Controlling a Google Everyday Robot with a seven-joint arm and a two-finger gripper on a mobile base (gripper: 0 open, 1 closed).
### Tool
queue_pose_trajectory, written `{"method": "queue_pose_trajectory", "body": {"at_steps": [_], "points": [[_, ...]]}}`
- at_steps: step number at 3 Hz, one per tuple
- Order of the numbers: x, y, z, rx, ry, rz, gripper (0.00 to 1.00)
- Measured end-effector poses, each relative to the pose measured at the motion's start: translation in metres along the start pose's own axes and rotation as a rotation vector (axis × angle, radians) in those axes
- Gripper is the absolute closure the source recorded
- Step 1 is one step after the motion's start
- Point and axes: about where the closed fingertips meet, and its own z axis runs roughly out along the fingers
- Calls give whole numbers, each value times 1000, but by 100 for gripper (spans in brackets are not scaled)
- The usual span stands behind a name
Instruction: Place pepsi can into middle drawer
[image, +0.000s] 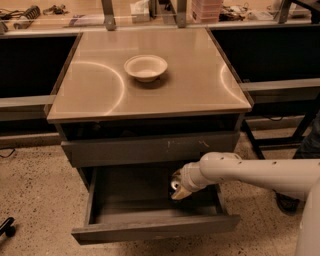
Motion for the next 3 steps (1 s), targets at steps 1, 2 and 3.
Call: {"method": "queue_pose_trajectory", "body": {"at_steps": [1,2,3], "points": [[11,2,19,-16,18,12,100],[18,2,34,-24,30,20,100],[24,3,44,-30,35,29,100]]}}
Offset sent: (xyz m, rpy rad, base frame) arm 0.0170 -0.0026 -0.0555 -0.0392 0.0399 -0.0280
